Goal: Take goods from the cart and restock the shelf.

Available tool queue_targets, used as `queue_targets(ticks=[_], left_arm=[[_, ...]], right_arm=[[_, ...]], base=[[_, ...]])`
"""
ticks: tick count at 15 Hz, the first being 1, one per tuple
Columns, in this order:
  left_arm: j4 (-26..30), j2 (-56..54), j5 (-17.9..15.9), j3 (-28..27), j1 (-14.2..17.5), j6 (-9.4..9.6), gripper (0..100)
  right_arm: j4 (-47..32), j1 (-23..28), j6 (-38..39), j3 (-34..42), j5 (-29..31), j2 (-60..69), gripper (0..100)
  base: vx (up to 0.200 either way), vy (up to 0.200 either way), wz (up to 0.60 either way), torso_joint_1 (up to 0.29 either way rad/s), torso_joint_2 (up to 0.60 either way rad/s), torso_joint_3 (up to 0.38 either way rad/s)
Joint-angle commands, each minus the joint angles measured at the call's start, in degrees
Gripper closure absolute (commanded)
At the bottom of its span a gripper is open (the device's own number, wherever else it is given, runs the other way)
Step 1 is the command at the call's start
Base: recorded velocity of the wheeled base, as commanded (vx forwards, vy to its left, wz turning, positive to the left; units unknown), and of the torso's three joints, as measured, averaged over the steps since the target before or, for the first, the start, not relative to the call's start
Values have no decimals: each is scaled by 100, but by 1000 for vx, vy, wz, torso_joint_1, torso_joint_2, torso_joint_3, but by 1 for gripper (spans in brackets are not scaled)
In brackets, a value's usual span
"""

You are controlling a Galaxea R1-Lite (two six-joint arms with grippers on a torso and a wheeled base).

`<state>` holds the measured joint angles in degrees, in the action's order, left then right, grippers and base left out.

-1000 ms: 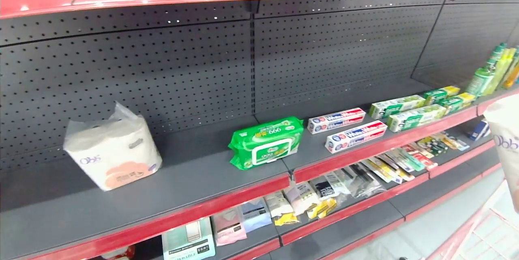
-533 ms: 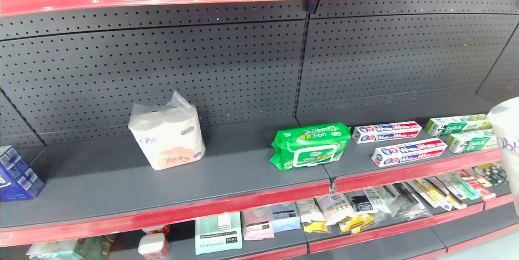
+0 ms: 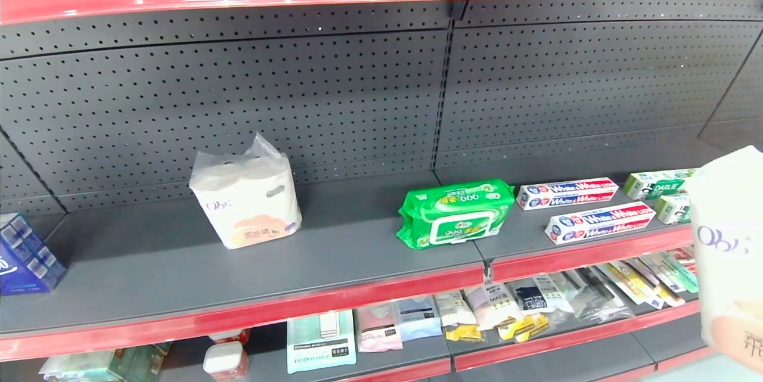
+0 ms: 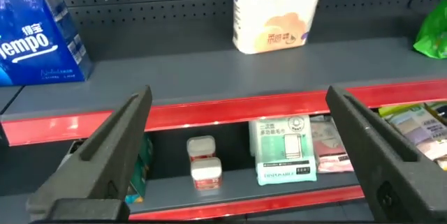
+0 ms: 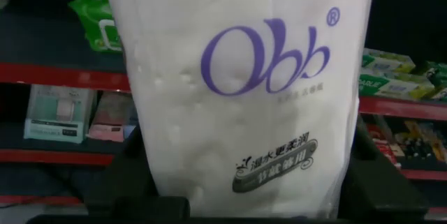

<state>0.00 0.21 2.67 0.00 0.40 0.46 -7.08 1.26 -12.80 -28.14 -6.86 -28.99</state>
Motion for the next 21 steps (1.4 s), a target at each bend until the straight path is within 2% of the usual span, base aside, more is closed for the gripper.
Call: queue_targets(ticks=[1, 2, 3, 4, 5, 6, 7, 8, 10, 11, 12, 13, 14, 15, 16, 17, 19, 20, 21], left_arm=[[-18, -21, 67, -97, 13, 15, 0], [26, 340, 93, -668, 4, -2, 0], [9, 1895, 67, -1898, -23, -600, 0], [-70, 2493, 76, -2303, -14, -872, 0], [-176, 2783, 76, -2320, -5, -635, 0], [-483, 3126, 76, -2320, -5, -178, 0], [-668, 3328, 85, -2320, -5, -81, 0], [-1688, 4330, 58, -2329, 118, -2, 0], [-2786, 5639, -56, -2285, 487, -125, 0], [-2953, 5921, -223, -2206, 637, -108, 0], [-3059, 6193, -592, -2083, 979, -38, 0], [-3023, 6501, -1515, -2030, 1735, 384, 0], [-3041, 6668, -1981, -2021, 2104, 639, 0], [-3041, 7107, -3185, -2013, 2895, 1483, 0], [-3041, 7450, -3862, -2004, 3291, 2072, 0], [-3050, 7819, -4354, -2021, 3511, 2494, 0], [-3076, 8496, -5013, -2162, 3625, 2880, 0], [-3120, 8698, -5171, -2232, 3625, 2968, 0], [-3278, 9269, -5540, -2452, 3625, 3285, 0]], right_arm=[[23, -90, 322, 361, -210, 737, 100], [23, -99, 410, 361, -228, 816, 100], [32, -99, 489, 335, -219, 895, 100], [32, -99, 524, 344, -210, 974, 100], [32, -99, 515, 344, -210, 1044, 100], [32, -90, 498, 353, -210, 1106, 100], [32, -82, 498, 361, -210, 1150, 100], [23, -73, 498, 405, -157, 1211, 100], [23, -82, 498, 361, 1, 1141, 100], [23, -82, 498, 344, 18, 1115, 100], [32, -82, 498, 326, 62, 1080, 100], [32, -82, 498, 309, 168, 1080, 100], [32, -82, 498, 309, 212, 1071, 100], [23, -82, 507, 309, 300, 1071, 100], [23, -82, 507, 309, 335, 1071, 100], [23, -82, 507, 309, 335, 1053, 100], [23, -82, 498, 309, 344, 939, 100], [23, -73, 498, 309, 344, 904, 100], [23, -73, 489, 309, 344, 807, 100]], base=[[0, 0, 0, 0, 0, 0], [0, 0, 0, 0, 0, 0], [0, 0, 0, 0, 0, 0], [0, 0, 0, 0, 0, 0], [0, 0, 0, 0, 0, 0], [0, 0, 0, 0, 0, 0], [0, 0, 0, 0, 0, 0], [0, 0, 0, 0, 0, 0], [0, 0, 0, 0, 0, 0], [0, 0, 0, 0, 0, 0], [0, 0, 0, 0, 0, 0], [0, 0, 0, 0, 0, 0], [0, 0, 0, 0, 0, 0], [0, 0, 0, 0, 0, 0], [0, 0, 0, 0, 0, 0], [0, 0, 0, 0, 0, 0], [0, 0, 0, 0, 0, 0], [0, 0, 0, 0, 0, 0], [0, 0, 0, 0, 0, 0]])
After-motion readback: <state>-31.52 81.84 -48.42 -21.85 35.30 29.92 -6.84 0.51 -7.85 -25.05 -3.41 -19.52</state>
